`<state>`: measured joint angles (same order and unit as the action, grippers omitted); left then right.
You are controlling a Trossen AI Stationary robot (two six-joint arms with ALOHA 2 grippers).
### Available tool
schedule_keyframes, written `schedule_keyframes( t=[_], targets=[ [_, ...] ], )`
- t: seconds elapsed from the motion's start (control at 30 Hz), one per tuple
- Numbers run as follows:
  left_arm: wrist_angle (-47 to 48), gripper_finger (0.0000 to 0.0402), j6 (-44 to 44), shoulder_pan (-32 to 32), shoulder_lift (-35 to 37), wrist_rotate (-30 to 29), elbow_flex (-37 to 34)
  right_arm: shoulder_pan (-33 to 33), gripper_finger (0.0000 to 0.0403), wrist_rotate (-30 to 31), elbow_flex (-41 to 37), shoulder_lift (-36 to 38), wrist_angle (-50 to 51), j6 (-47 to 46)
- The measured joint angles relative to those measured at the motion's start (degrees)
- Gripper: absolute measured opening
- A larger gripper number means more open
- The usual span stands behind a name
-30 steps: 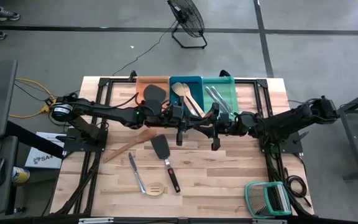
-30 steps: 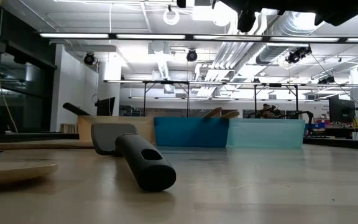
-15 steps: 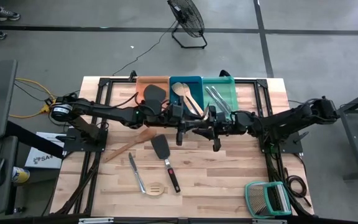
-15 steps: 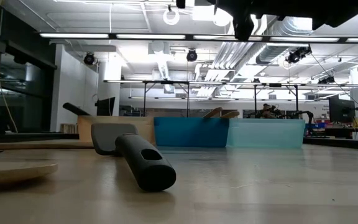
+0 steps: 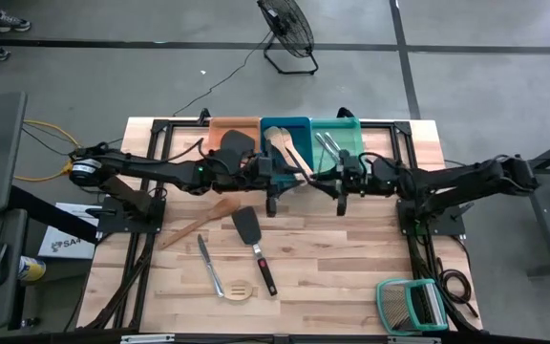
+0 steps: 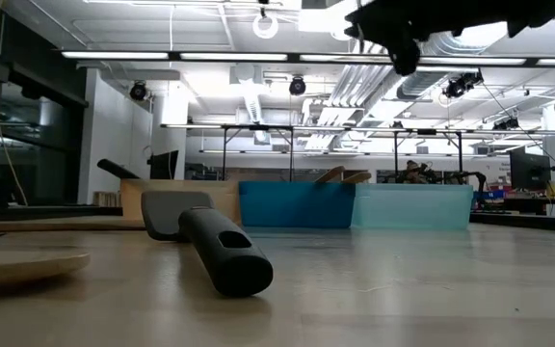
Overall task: Pick & Place Kitchen Items
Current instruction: Put the silver knife into the green bin
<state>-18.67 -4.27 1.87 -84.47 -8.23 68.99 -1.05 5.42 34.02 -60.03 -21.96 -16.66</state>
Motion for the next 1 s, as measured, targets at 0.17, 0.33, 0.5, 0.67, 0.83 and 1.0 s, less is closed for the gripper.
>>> schedule_keyframes(
  t=[0.17, 0.33, 0.5, 0.67, 0.83, 1.0],
  targets=[
    [11.7, 0.0113, 0.0, 0.0, 4.6, -7.5, -0.1, -3.1, 0.0062, 4.6, 0.4, 4.3, 10.8, -2.2],
    [20.9, 0.0113, 0.0, 0.0, 8.5, -12.2, 0.0, -7.2, 0.0062, 8.0, 6.8, 4.6, 27.7, -3.2],
    [27.1, 0.0113, -2.2, 0.0, 10.2, -17.7, 0.0, -13.9, 0.0062, 8.3, 14.2, 1.3, 42.4, -3.6],
    [31.8, 0.0113, -7.4, -0.2, 10.1, -23.9, 0.0, -20.6, 0.0062, 5.3, 18.6, -4.0, 49.8, -4.5],
    [36.9, 0.0113, -9.4, -2.9, 10.1, -24.3, 0.0, -25.9, 0.0062, 1.4, 20.0, -9.9, 51.8, -8.0],
    [43.4, 0.0113, -9.8, -7.8, 10.1, -23.3, 0.0, -29.8, 0.0062, -1.1, 20.0, -15.4, 52.1, -10.2]
  ],
)
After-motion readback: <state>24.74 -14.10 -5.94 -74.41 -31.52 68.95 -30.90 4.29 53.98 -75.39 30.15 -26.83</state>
